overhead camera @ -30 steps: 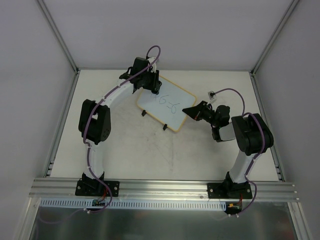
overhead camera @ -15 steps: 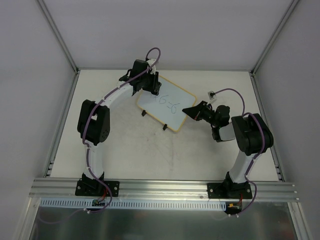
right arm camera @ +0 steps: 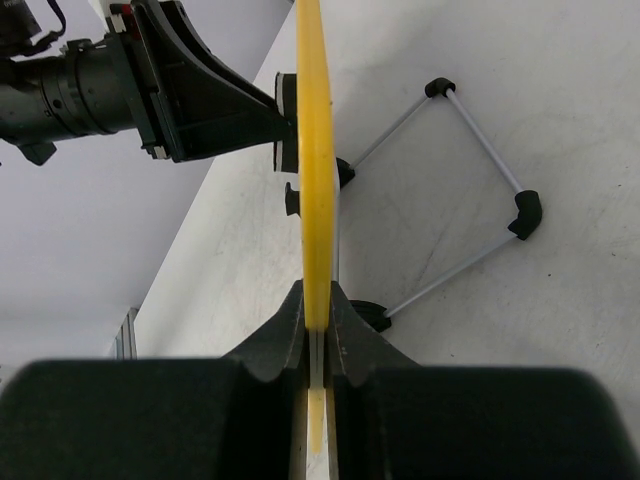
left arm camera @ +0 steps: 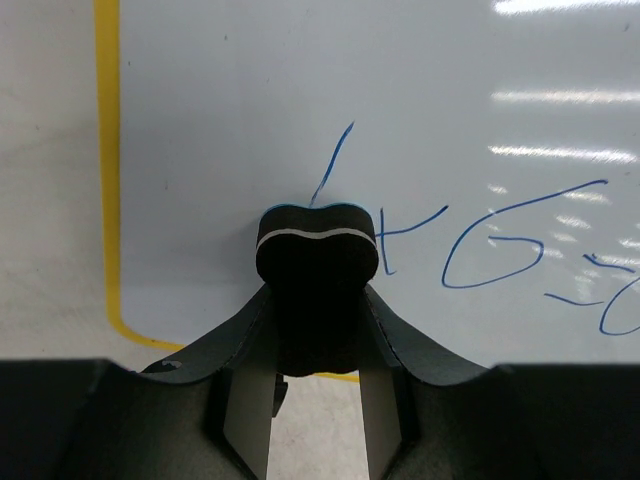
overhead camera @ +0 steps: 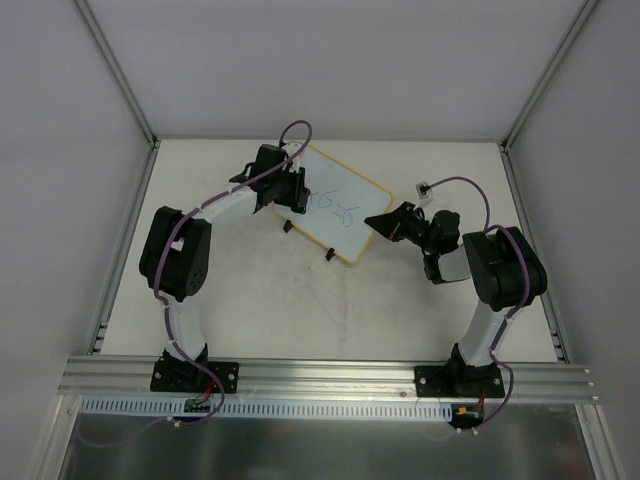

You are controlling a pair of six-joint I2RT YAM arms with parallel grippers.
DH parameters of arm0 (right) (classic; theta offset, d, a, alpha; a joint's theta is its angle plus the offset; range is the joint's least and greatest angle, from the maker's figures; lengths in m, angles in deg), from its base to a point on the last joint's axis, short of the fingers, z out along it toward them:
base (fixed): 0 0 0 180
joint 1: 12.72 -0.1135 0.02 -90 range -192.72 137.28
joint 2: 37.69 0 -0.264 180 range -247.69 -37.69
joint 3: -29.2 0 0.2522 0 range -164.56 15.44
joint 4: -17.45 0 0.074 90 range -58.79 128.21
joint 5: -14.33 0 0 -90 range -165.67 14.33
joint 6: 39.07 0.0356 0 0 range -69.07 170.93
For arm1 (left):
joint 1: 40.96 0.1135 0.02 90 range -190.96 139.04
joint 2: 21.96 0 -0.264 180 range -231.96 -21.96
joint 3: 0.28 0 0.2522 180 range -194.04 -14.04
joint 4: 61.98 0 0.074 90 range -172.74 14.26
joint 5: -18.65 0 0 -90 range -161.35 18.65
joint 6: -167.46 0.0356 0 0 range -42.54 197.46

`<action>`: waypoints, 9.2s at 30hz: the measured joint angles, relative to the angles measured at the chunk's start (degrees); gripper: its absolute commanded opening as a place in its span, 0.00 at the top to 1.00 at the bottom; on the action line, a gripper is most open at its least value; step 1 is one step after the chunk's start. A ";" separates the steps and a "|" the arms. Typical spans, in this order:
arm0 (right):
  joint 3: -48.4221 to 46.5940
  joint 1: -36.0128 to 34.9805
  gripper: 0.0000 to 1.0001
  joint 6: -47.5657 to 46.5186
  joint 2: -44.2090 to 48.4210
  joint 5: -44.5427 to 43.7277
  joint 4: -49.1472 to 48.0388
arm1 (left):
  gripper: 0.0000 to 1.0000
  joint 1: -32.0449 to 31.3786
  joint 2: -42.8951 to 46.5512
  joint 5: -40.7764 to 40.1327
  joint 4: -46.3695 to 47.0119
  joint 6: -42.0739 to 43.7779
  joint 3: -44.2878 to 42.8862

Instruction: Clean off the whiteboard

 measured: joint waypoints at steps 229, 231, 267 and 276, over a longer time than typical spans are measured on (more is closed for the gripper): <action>0.00 -0.44 1.00 0.17 -0.04 -0.50 0.15 | 1.00 5.14 -8.04 9.60 1.57 -5.40 -12.13; 0.00 -0.44 1.00 0.31 -0.04 -0.52 0.15 | 1.00 4.68 -8.07 8.90 1.57 -5.38 -12.26; 0.00 -0.31 1.00 0.07 -0.04 -0.74 1.16 | 1.00 -13.81 -5.46 2.14 3.80 -6.73 -12.11; -0.02 -0.33 1.00 -0.15 -0.04 -0.70 1.07 | 1.00 -11.61 -5.16 5.57 4.90 -6.75 -11.13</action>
